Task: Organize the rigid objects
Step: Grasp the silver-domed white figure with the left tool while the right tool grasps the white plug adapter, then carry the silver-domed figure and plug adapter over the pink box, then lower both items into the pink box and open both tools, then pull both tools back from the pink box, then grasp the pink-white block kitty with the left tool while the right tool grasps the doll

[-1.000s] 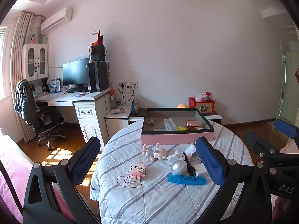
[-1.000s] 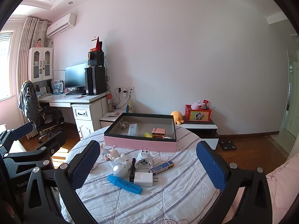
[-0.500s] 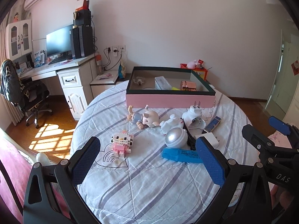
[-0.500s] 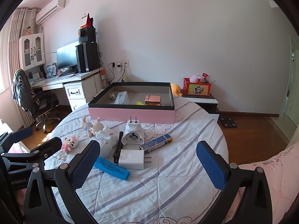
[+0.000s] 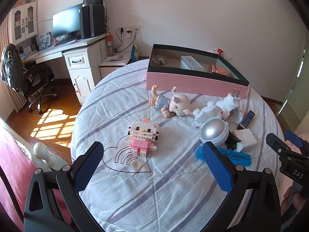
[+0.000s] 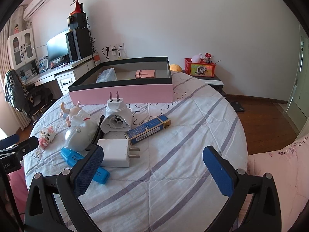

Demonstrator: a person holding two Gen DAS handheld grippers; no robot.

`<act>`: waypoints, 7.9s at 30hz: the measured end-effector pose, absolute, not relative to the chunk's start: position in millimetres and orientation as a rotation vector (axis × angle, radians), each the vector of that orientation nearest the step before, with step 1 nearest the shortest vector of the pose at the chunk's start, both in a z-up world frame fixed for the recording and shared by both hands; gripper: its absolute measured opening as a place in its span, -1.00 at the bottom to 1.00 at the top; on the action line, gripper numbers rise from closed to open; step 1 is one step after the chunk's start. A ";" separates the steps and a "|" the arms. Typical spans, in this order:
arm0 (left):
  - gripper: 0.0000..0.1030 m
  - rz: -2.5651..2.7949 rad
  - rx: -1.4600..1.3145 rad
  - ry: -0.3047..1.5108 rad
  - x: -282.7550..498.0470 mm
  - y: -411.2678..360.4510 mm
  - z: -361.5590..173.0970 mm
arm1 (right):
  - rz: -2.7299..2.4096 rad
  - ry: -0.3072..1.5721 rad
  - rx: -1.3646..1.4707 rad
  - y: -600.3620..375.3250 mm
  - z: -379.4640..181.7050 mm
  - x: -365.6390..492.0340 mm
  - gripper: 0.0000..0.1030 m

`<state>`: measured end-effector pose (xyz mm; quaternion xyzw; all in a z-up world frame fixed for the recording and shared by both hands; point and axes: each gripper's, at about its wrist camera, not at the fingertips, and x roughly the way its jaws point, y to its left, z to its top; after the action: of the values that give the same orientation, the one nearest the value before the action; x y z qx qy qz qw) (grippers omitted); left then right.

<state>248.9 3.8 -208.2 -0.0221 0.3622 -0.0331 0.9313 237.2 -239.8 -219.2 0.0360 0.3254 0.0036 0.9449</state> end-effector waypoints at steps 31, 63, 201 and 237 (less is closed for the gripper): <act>-0.08 -0.223 0.032 0.788 301.2 -65.5 -240.2 | 0.010 0.695 0.093 -258.3 -235.0 273.1 1.00; -0.08 -0.123 0.020 0.679 304.5 -22.6 -207.5 | 0.266 0.756 0.048 -204.7 -228.5 342.7 0.03; 1.00 0.025 0.040 0.194 100.2 -14.3 -74.5 | 0.103 0.259 -0.010 -183.8 -87.6 95.4 1.00; 1.00 0.041 0.013 0.690 237.7 16.3 -216.6 | 0.117 0.605 0.054 -204.6 -203.3 206.9 1.00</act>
<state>237.7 16.3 -216.6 0.0064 0.3381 0.0199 0.9409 206.9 -204.6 -203.3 0.0268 0.2978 0.0575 0.9525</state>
